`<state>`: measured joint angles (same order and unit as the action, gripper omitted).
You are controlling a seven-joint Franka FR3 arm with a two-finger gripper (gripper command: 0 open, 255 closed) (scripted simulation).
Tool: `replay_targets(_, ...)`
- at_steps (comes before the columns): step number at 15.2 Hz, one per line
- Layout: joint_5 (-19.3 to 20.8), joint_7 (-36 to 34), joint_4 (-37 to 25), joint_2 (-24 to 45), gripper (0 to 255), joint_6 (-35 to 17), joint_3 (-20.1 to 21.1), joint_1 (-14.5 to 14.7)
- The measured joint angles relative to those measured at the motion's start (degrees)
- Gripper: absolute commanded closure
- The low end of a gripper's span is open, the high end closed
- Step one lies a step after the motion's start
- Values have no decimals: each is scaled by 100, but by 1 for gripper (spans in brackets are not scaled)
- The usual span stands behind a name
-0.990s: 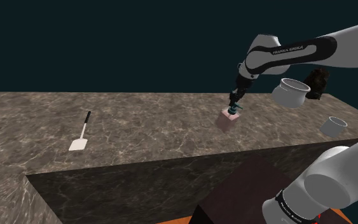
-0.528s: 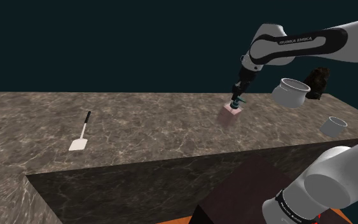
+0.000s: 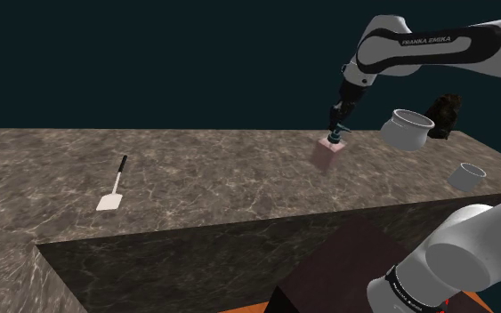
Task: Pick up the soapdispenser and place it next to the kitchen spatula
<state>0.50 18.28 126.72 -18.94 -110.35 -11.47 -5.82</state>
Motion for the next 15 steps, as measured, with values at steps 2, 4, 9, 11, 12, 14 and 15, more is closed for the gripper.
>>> replay_targets(2,-6,-25,-139,1,255,138,17,10)
replay_targets(4,-5,-36,-276,-25,255,301,26,13)
replay_targets(9,-4,-38,-645,-30,255,674,30,13)
replay_targets(11,-4,-54,-796,-51,255,845,42,18)
replay_targets(12,-5,-44,-888,-37,255,924,36,16)
replay_targets(14,-10,-52,-1052,-18,255,1069,41,21)
replay_targets(15,-15,-46,-1162,10,255,1151,37,22)
